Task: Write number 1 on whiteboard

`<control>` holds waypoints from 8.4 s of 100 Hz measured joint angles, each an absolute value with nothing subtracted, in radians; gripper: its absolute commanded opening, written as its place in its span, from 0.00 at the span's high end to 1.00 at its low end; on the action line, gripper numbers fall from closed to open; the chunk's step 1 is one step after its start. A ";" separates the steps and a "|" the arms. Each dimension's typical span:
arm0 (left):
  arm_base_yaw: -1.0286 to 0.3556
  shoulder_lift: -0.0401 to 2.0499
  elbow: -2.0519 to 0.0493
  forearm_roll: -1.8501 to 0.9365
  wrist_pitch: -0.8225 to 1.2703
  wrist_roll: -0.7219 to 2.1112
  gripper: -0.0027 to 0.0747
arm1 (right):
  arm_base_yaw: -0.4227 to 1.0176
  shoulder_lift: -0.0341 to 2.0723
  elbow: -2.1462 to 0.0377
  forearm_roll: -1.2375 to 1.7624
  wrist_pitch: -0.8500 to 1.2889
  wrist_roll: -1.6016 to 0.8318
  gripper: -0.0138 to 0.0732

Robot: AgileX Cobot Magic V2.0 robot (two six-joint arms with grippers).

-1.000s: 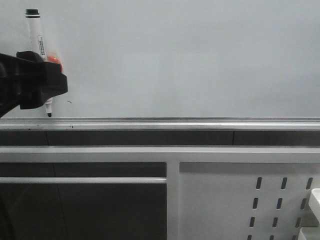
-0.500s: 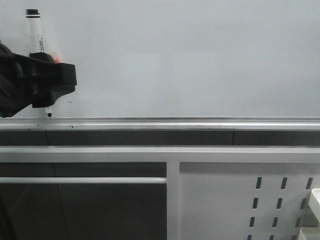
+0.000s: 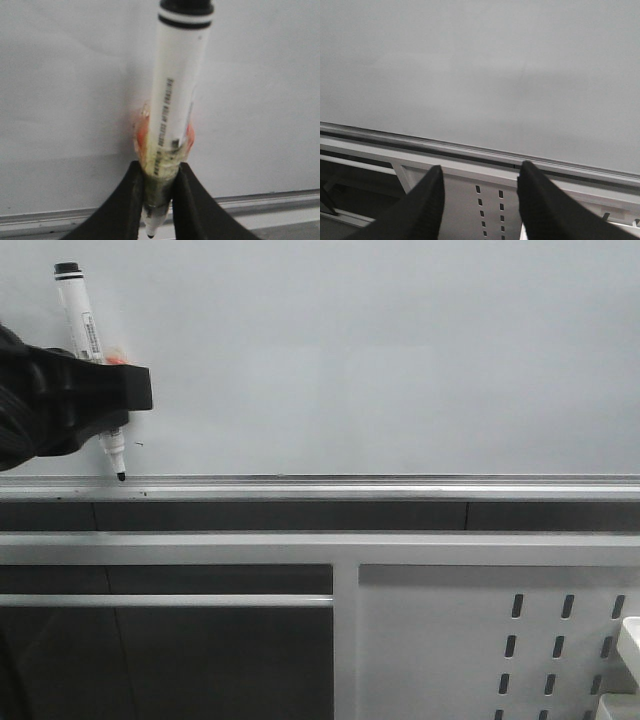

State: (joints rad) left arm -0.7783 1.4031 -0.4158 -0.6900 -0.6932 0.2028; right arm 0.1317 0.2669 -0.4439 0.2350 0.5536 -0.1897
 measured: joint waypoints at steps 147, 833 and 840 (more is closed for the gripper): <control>-1.122 1.097 -0.749 0.281 0.456 0.259 0.99 | 0.715 0.955 -0.814 0.899 0.703 -1.011 0.39; -0.745 0.761 -0.812 -0.553 0.891 0.851 0.67 | 0.873 1.091 -1.098 0.758 0.751 -1.010 0.92; -0.745 0.761 -0.812 -0.554 0.889 0.851 0.72 | 0.873 1.091 -1.098 0.761 0.753 -1.010 0.92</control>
